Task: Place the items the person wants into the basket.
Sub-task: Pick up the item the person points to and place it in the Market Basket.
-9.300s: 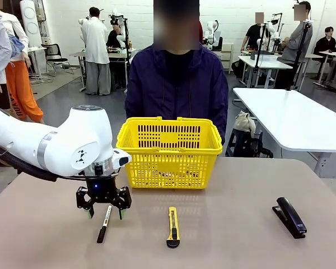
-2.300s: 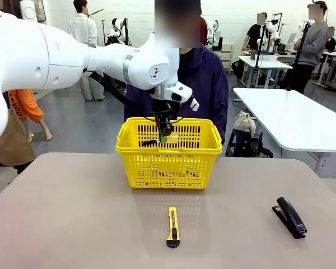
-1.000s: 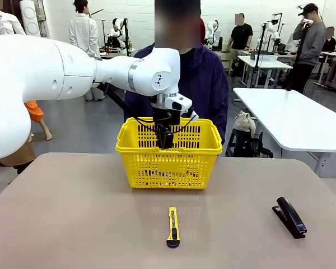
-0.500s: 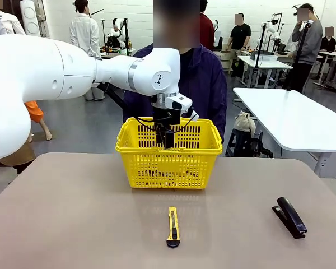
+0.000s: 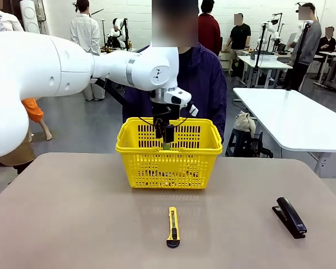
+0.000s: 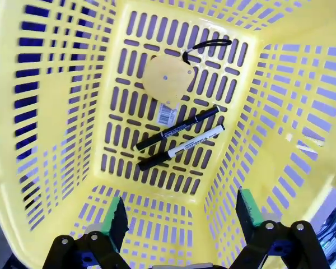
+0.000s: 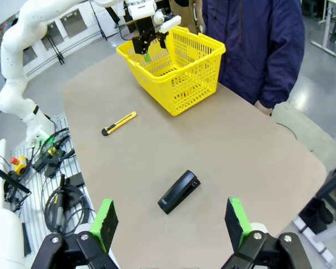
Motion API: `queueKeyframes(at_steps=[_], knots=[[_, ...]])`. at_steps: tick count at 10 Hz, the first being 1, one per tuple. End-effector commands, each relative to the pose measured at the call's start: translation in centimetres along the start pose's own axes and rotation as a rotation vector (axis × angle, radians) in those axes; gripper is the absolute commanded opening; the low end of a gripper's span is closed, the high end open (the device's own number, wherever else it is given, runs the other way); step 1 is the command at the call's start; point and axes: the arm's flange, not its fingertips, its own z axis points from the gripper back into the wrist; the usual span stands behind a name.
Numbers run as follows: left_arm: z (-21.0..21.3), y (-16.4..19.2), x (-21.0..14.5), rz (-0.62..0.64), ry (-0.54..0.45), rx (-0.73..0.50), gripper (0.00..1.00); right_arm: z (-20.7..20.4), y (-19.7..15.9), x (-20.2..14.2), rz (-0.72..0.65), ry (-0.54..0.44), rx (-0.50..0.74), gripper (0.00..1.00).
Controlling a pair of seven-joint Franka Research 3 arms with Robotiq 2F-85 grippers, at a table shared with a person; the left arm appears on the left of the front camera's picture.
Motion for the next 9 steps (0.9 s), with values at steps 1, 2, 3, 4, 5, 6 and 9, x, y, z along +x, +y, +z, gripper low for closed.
queueKeyframes(at_steps=[1,2,3,4,5,6,9], knots=[[4.0,-1.7,-3.3,0.111,-0.02,0.062,1.0,-0.1,-0.2,0.0,0.019,-0.037,0.002,1.0],[5.8,-3.2,-5.8,0.154,-0.051,0.102,1.0,-0.1,-0.2,0.0,0.019,-0.037,0.002,1.0],[7.1,-4.9,-8.6,0.196,-0.075,0.131,1.0,-0.1,-0.2,0.0,0.019,-0.037,0.002,1.0],[8.1,-6.7,-12.2,0.253,-0.092,0.166,1.0,-0.1,-0.2,0.0,0.019,-0.037,0.002,1.0],[8.6,-8.2,-15.3,0.302,-0.123,0.185,1.0,-0.1,-0.2,0.0,0.019,-0.037,0.002,1.0],[8.7,-9.9,-18.1,0.34,-0.151,0.208,1.0,-0.1,-0.2,0.0,0.019,-0.037,0.002,1.0],[8.5,-13.1,-25.8,0.477,-0.247,0.234,1.0,-0.1,-0.2,0.0,0.019,-0.037,0.002,1.0]])
